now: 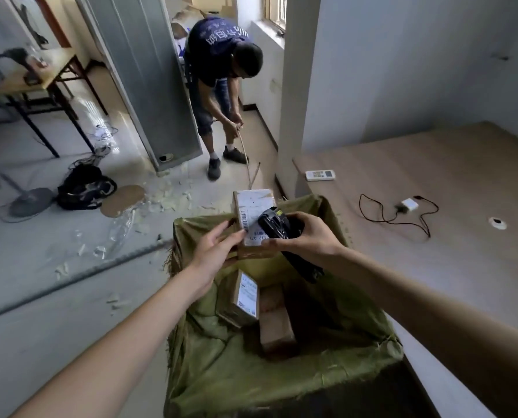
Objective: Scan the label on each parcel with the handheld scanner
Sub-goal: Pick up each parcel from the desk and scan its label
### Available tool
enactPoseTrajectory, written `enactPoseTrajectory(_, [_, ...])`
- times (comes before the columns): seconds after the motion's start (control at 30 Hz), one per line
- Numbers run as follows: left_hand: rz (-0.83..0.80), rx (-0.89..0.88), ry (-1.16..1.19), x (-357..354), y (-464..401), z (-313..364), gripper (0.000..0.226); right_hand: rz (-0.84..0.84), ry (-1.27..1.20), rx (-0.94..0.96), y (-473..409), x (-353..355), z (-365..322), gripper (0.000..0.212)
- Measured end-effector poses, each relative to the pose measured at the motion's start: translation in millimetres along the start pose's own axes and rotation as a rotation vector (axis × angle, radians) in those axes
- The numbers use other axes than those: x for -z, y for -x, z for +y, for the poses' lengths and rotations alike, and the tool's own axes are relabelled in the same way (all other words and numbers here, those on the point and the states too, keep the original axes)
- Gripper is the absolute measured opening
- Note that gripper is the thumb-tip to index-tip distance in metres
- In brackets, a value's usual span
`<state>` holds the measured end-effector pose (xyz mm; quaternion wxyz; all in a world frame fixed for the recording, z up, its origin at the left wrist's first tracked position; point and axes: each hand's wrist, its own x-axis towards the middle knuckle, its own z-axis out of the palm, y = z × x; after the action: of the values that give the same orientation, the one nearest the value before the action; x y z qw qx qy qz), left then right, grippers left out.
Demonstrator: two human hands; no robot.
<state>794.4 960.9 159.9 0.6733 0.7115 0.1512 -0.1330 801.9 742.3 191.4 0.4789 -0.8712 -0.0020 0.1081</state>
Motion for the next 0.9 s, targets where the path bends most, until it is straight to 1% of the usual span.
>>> enactPoseTrajectory(0.1, [-0.019, 0.069, 0.004, -14.6, -34.2, -34.2, 0.071, -0.018, 0.016, -0.091, -18.8, -13.7, 38.8, 0.086])
enactPoseTrajectory(0.2, [-0.074, 0.153, 0.003, -31.7, -67.6, -69.5, 0.063, -0.010, 0.067, -0.185, -33.2, -25.8, 81.2, 0.090])
enactPoseTrajectory(0.37, [-0.176, 0.250, -0.037, -62.1, -106.6, -120.6, 0.060, 0.002, 0.090, -0.355, -39.7, -43.2, 141.5, 0.090])
enactPoseTrajectory(0.53, [-0.242, 0.327, -0.104, -83.2, -127.6, -157.4, 0.054, -0.021, 0.102, -0.484, -36.2, -56.9, 178.0, 0.091])
enactPoseTrajectory(0.63, [-0.282, 0.314, -0.270, -79.3, -136.9, -167.3, 0.059, -0.011, 0.120, -0.519, -35.1, -60.3, 185.9, 0.092])
enactPoseTrajectory(0.7, [-0.283, 0.308, -0.331, -73.3, -139.7, -164.4, 0.063, 0.000, 0.123, -0.532, -34.0, -58.0, 183.8, 0.092])
enactPoseTrajectory(0.8, [-0.301, 0.242, -0.407, -66.5, -137.9, -141.2, 0.053, 0.027, 0.121, -0.516, -30.0, -46.8, 171.3, 0.091])
enactPoseTrajectory(0.9, [-0.300, 0.119, -0.467, -68.2, -136.1, -108.8, 0.048, 0.060, 0.118, -0.477, -22.7, -25.0, 148.4, 0.090])
